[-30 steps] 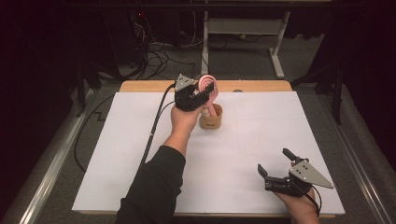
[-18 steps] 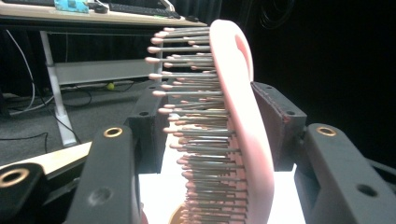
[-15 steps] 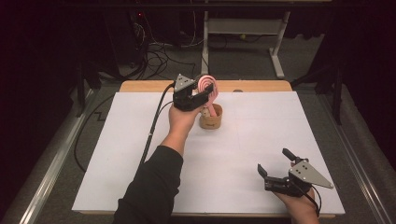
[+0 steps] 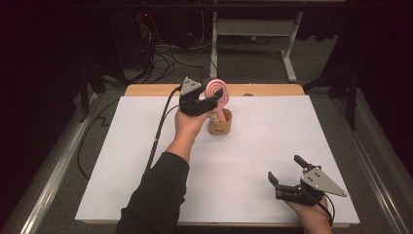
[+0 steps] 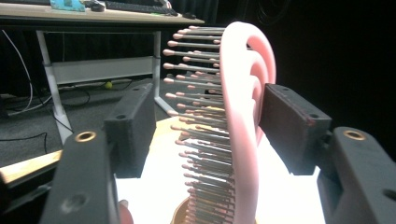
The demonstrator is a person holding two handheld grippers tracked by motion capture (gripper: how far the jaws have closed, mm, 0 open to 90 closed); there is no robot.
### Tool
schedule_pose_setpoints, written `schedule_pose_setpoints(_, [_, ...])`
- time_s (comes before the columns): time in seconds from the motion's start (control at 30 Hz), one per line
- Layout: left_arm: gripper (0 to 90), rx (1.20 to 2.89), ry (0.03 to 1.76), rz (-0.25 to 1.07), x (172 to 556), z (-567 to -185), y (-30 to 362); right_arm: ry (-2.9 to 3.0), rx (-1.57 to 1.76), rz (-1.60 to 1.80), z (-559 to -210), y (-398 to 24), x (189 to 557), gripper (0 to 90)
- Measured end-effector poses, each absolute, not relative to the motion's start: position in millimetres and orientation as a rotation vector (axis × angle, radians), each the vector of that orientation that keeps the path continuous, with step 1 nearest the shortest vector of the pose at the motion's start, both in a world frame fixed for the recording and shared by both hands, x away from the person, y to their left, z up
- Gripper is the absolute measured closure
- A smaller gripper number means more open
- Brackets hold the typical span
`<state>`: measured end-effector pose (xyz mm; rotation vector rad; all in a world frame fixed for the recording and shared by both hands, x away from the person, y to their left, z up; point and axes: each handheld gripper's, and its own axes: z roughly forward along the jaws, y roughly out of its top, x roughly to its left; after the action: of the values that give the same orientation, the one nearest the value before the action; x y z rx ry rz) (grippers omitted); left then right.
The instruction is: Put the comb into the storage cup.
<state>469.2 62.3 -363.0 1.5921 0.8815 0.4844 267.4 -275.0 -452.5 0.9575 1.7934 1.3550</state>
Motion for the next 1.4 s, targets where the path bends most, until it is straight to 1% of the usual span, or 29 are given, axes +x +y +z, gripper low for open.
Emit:
schedule_pose_setpoints(0.3, [35.1, 1.586, 0.895, 0.487, 469.3, -361.7, 63.6, 1.794, 0.956, 1.356, -452.3, -275.0, 267.2, 0.3])
schedule_pose_setpoints(0.33, [33.9, 1.584, 0.895, 0.482, 469.5, -361.7, 63.9, 1.793, 0.956, 1.355, -452.3, -275.1, 267.2, 0.3])
schedule_pose_setpoints(0.37, [29.4, 1.583, 0.899, 0.474, 469.9, -361.8, 64.3, 1.793, 0.957, 1.356, -452.3, -275.1, 267.1, 0.3])
schedule_pose_setpoints(0.43, [28.7, 1.588, 0.899, 0.464, 470.4, -362.3, 65.2, 1.794, 0.955, 1.356, -452.4, -274.8, 267.2, 0.3])
schedule_pose_setpoints(0.5, [24.9, 1.595, 0.902, 0.460, 470.8, -362.7, 65.8, 1.794, 0.955, 1.357, -452.3, -274.5, 267.1, 0.3])
schedule_pose_setpoints(0.57, [24.6, 1.607, 0.902, 0.460, 471.0, -363.3, 66.0, 1.795, 0.955, 1.355, -452.3, -274.4, 267.1, 0.3])
schedule_pose_setpoints(0.6, [21.9, 1.612, 0.904, 0.460, 471.2, -363.6, 65.8, 1.795, 0.956, 1.355, -452.3, -274.5, 267.1, 0.2])
schedule_pose_setpoints(0.93, [21.4, 1.630, 0.919, 0.465, 471.9, -363.7, 65.4, 1.793, 0.953, 1.357, -452.1, -275.2, 267.0, 0.3])
schedule_pose_setpoints(0.97, [18.0, 1.635, 0.924, 0.463, 472.3, -363.5, 66.3, 1.792, 0.953, 1.357, -452.0, -275.2, 266.9, 0.3])
schedule_pose_setpoints(1.17, [17.7, 1.667, 0.942, 0.471, 472.8, -363.7, 70.7, 1.799, 0.953, 1.354, -452.7, -274.2, 267.4, 0.3])
schedule_pose_setpoints(1.23, [14.6, 1.678, 0.944, 0.472, 472.6, -363.7, 71.4, 1.798, 0.952, 1.356, -452.6, -273.9, 267.5, 0.3])
schedule_pose_setpoints(1.4, [14.5, 1.685, 0.936, 0.482, 470.9, -362.9, 72.0, 1.796, 0.949, 1.353, -452.1, -273.2, 267.0, 0.3])
